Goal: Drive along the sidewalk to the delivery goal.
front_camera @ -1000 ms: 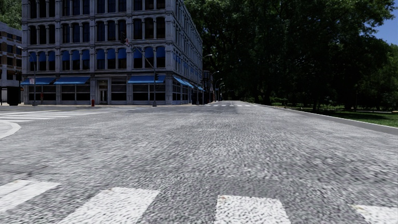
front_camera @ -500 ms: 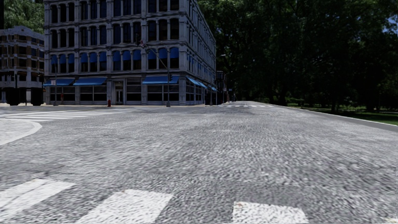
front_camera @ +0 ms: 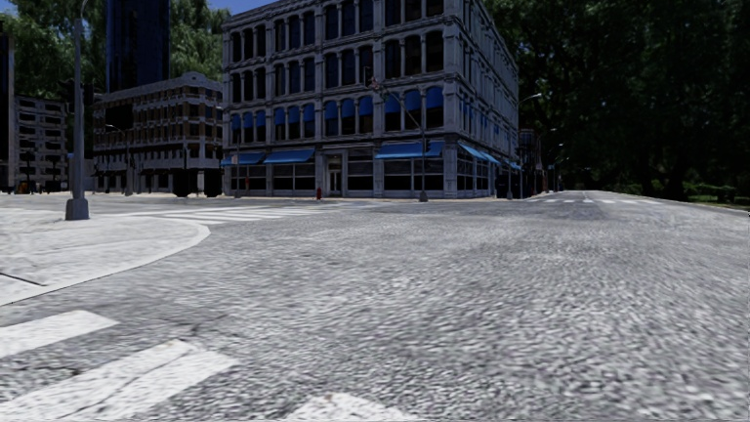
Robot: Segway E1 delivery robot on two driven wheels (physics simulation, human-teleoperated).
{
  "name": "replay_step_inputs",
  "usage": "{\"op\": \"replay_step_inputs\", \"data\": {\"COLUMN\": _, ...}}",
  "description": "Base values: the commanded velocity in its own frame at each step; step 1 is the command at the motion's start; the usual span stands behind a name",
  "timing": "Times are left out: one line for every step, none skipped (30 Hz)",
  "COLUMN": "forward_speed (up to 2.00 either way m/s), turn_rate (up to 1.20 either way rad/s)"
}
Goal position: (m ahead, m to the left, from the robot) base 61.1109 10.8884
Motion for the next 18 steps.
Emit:
{"op": "replay_step_inputs", "data": {"forward_speed": 0.86, "turn_rate": 0.81}}
{"op": "replay_step_inputs", "data": {"forward_speed": 0.86, "turn_rate": 0.81}}
{"op": "replay_step_inputs", "data": {"forward_speed": 0.86, "turn_rate": 0.84}}
{"op": "replay_step_inputs", "data": {"forward_speed": 0.86, "turn_rate": 0.84}}
{"op": "replay_step_inputs", "data": {"forward_speed": 0.86, "turn_rate": 0.84}}
{"op": "replay_step_inputs", "data": {"forward_speed": 0.84, "turn_rate": 0.84}}
{"op": "replay_step_inputs", "data": {"forward_speed": 0.84, "turn_rate": 0.86}}
{"op": "replay_step_inputs", "data": {"forward_speed": 0.84, "turn_rate": 0.86}}
{"op": "replay_step_inputs", "data": {"forward_speed": 0.84, "turn_rate": 0.91}}
{"op": "replay_step_inputs", "data": {"forward_speed": 0.83, "turn_rate": 0.92}}
{"op": "replay_step_inputs", "data": {"forward_speed": 0.83, "turn_rate": 0.92}}
{"op": "replay_step_inputs", "data": {"forward_speed": 0.83, "turn_rate": 0.92}}
{"op": "replay_step_inputs", "data": {"forward_speed": 0.83, "turn_rate": 0.92}}
{"op": "replay_step_inputs", "data": {"forward_speed": 0.83, "turn_rate": 0.92}}
{"op": "replay_step_inputs", "data": {"forward_speed": 0.83, "turn_rate": 0.92}}
{"op": "replay_step_inputs", "data": {"forward_speed": 0.83, "turn_rate": 0.92}}
{"op": "replay_step_inputs", "data": {"forward_speed": 0.83, "turn_rate": 0.92}}
{"op": "replay_step_inputs", "data": {"forward_speed": 0.83, "turn_rate": 0.92}}
